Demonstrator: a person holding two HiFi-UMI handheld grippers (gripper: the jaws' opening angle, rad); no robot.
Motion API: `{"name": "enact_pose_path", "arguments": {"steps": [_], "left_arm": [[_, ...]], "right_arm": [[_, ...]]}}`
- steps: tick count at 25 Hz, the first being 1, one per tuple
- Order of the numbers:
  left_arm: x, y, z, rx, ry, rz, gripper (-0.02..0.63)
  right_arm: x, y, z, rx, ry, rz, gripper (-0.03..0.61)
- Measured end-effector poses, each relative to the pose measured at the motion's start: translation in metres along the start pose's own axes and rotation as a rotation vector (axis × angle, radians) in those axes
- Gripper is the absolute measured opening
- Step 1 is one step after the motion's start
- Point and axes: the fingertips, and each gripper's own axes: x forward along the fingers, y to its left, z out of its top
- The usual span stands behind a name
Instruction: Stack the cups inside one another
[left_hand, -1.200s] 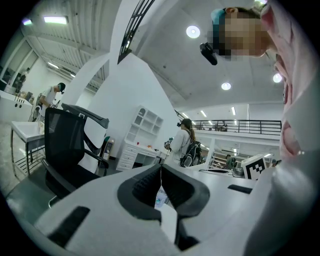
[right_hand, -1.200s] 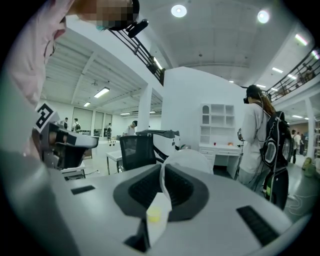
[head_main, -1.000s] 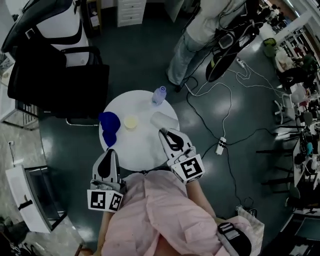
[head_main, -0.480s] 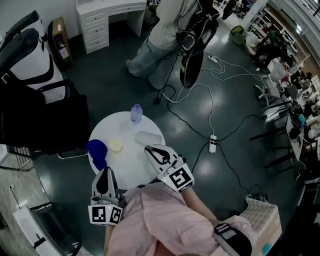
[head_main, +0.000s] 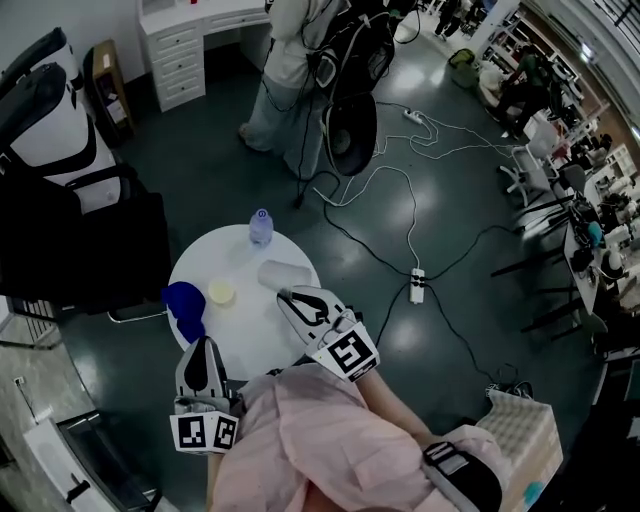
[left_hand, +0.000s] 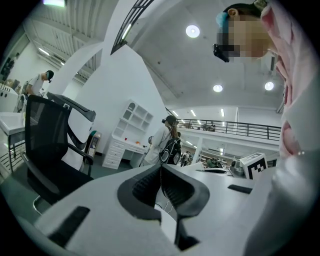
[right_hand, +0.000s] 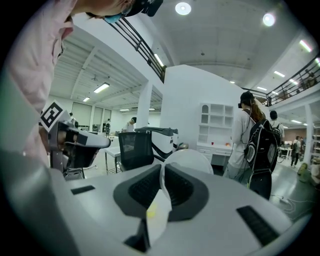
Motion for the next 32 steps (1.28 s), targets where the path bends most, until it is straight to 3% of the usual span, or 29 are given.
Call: {"name": "enact_pose_path", "arguments": {"steps": [23, 32], "left_arm": [[-0.023, 0.005, 0.013, -0.018, -0.039, 0.116, 0.02], [-0.026, 0.016, 0.012, -0.017, -0.032, 0.154, 0.02]], "right_arm": [[0.036, 0.015, 0.013, -0.175, 0.023, 0.165, 0.043], [0.076, 0.027, -0.023, -0.213, 0.107, 0.256, 0.043]]}}
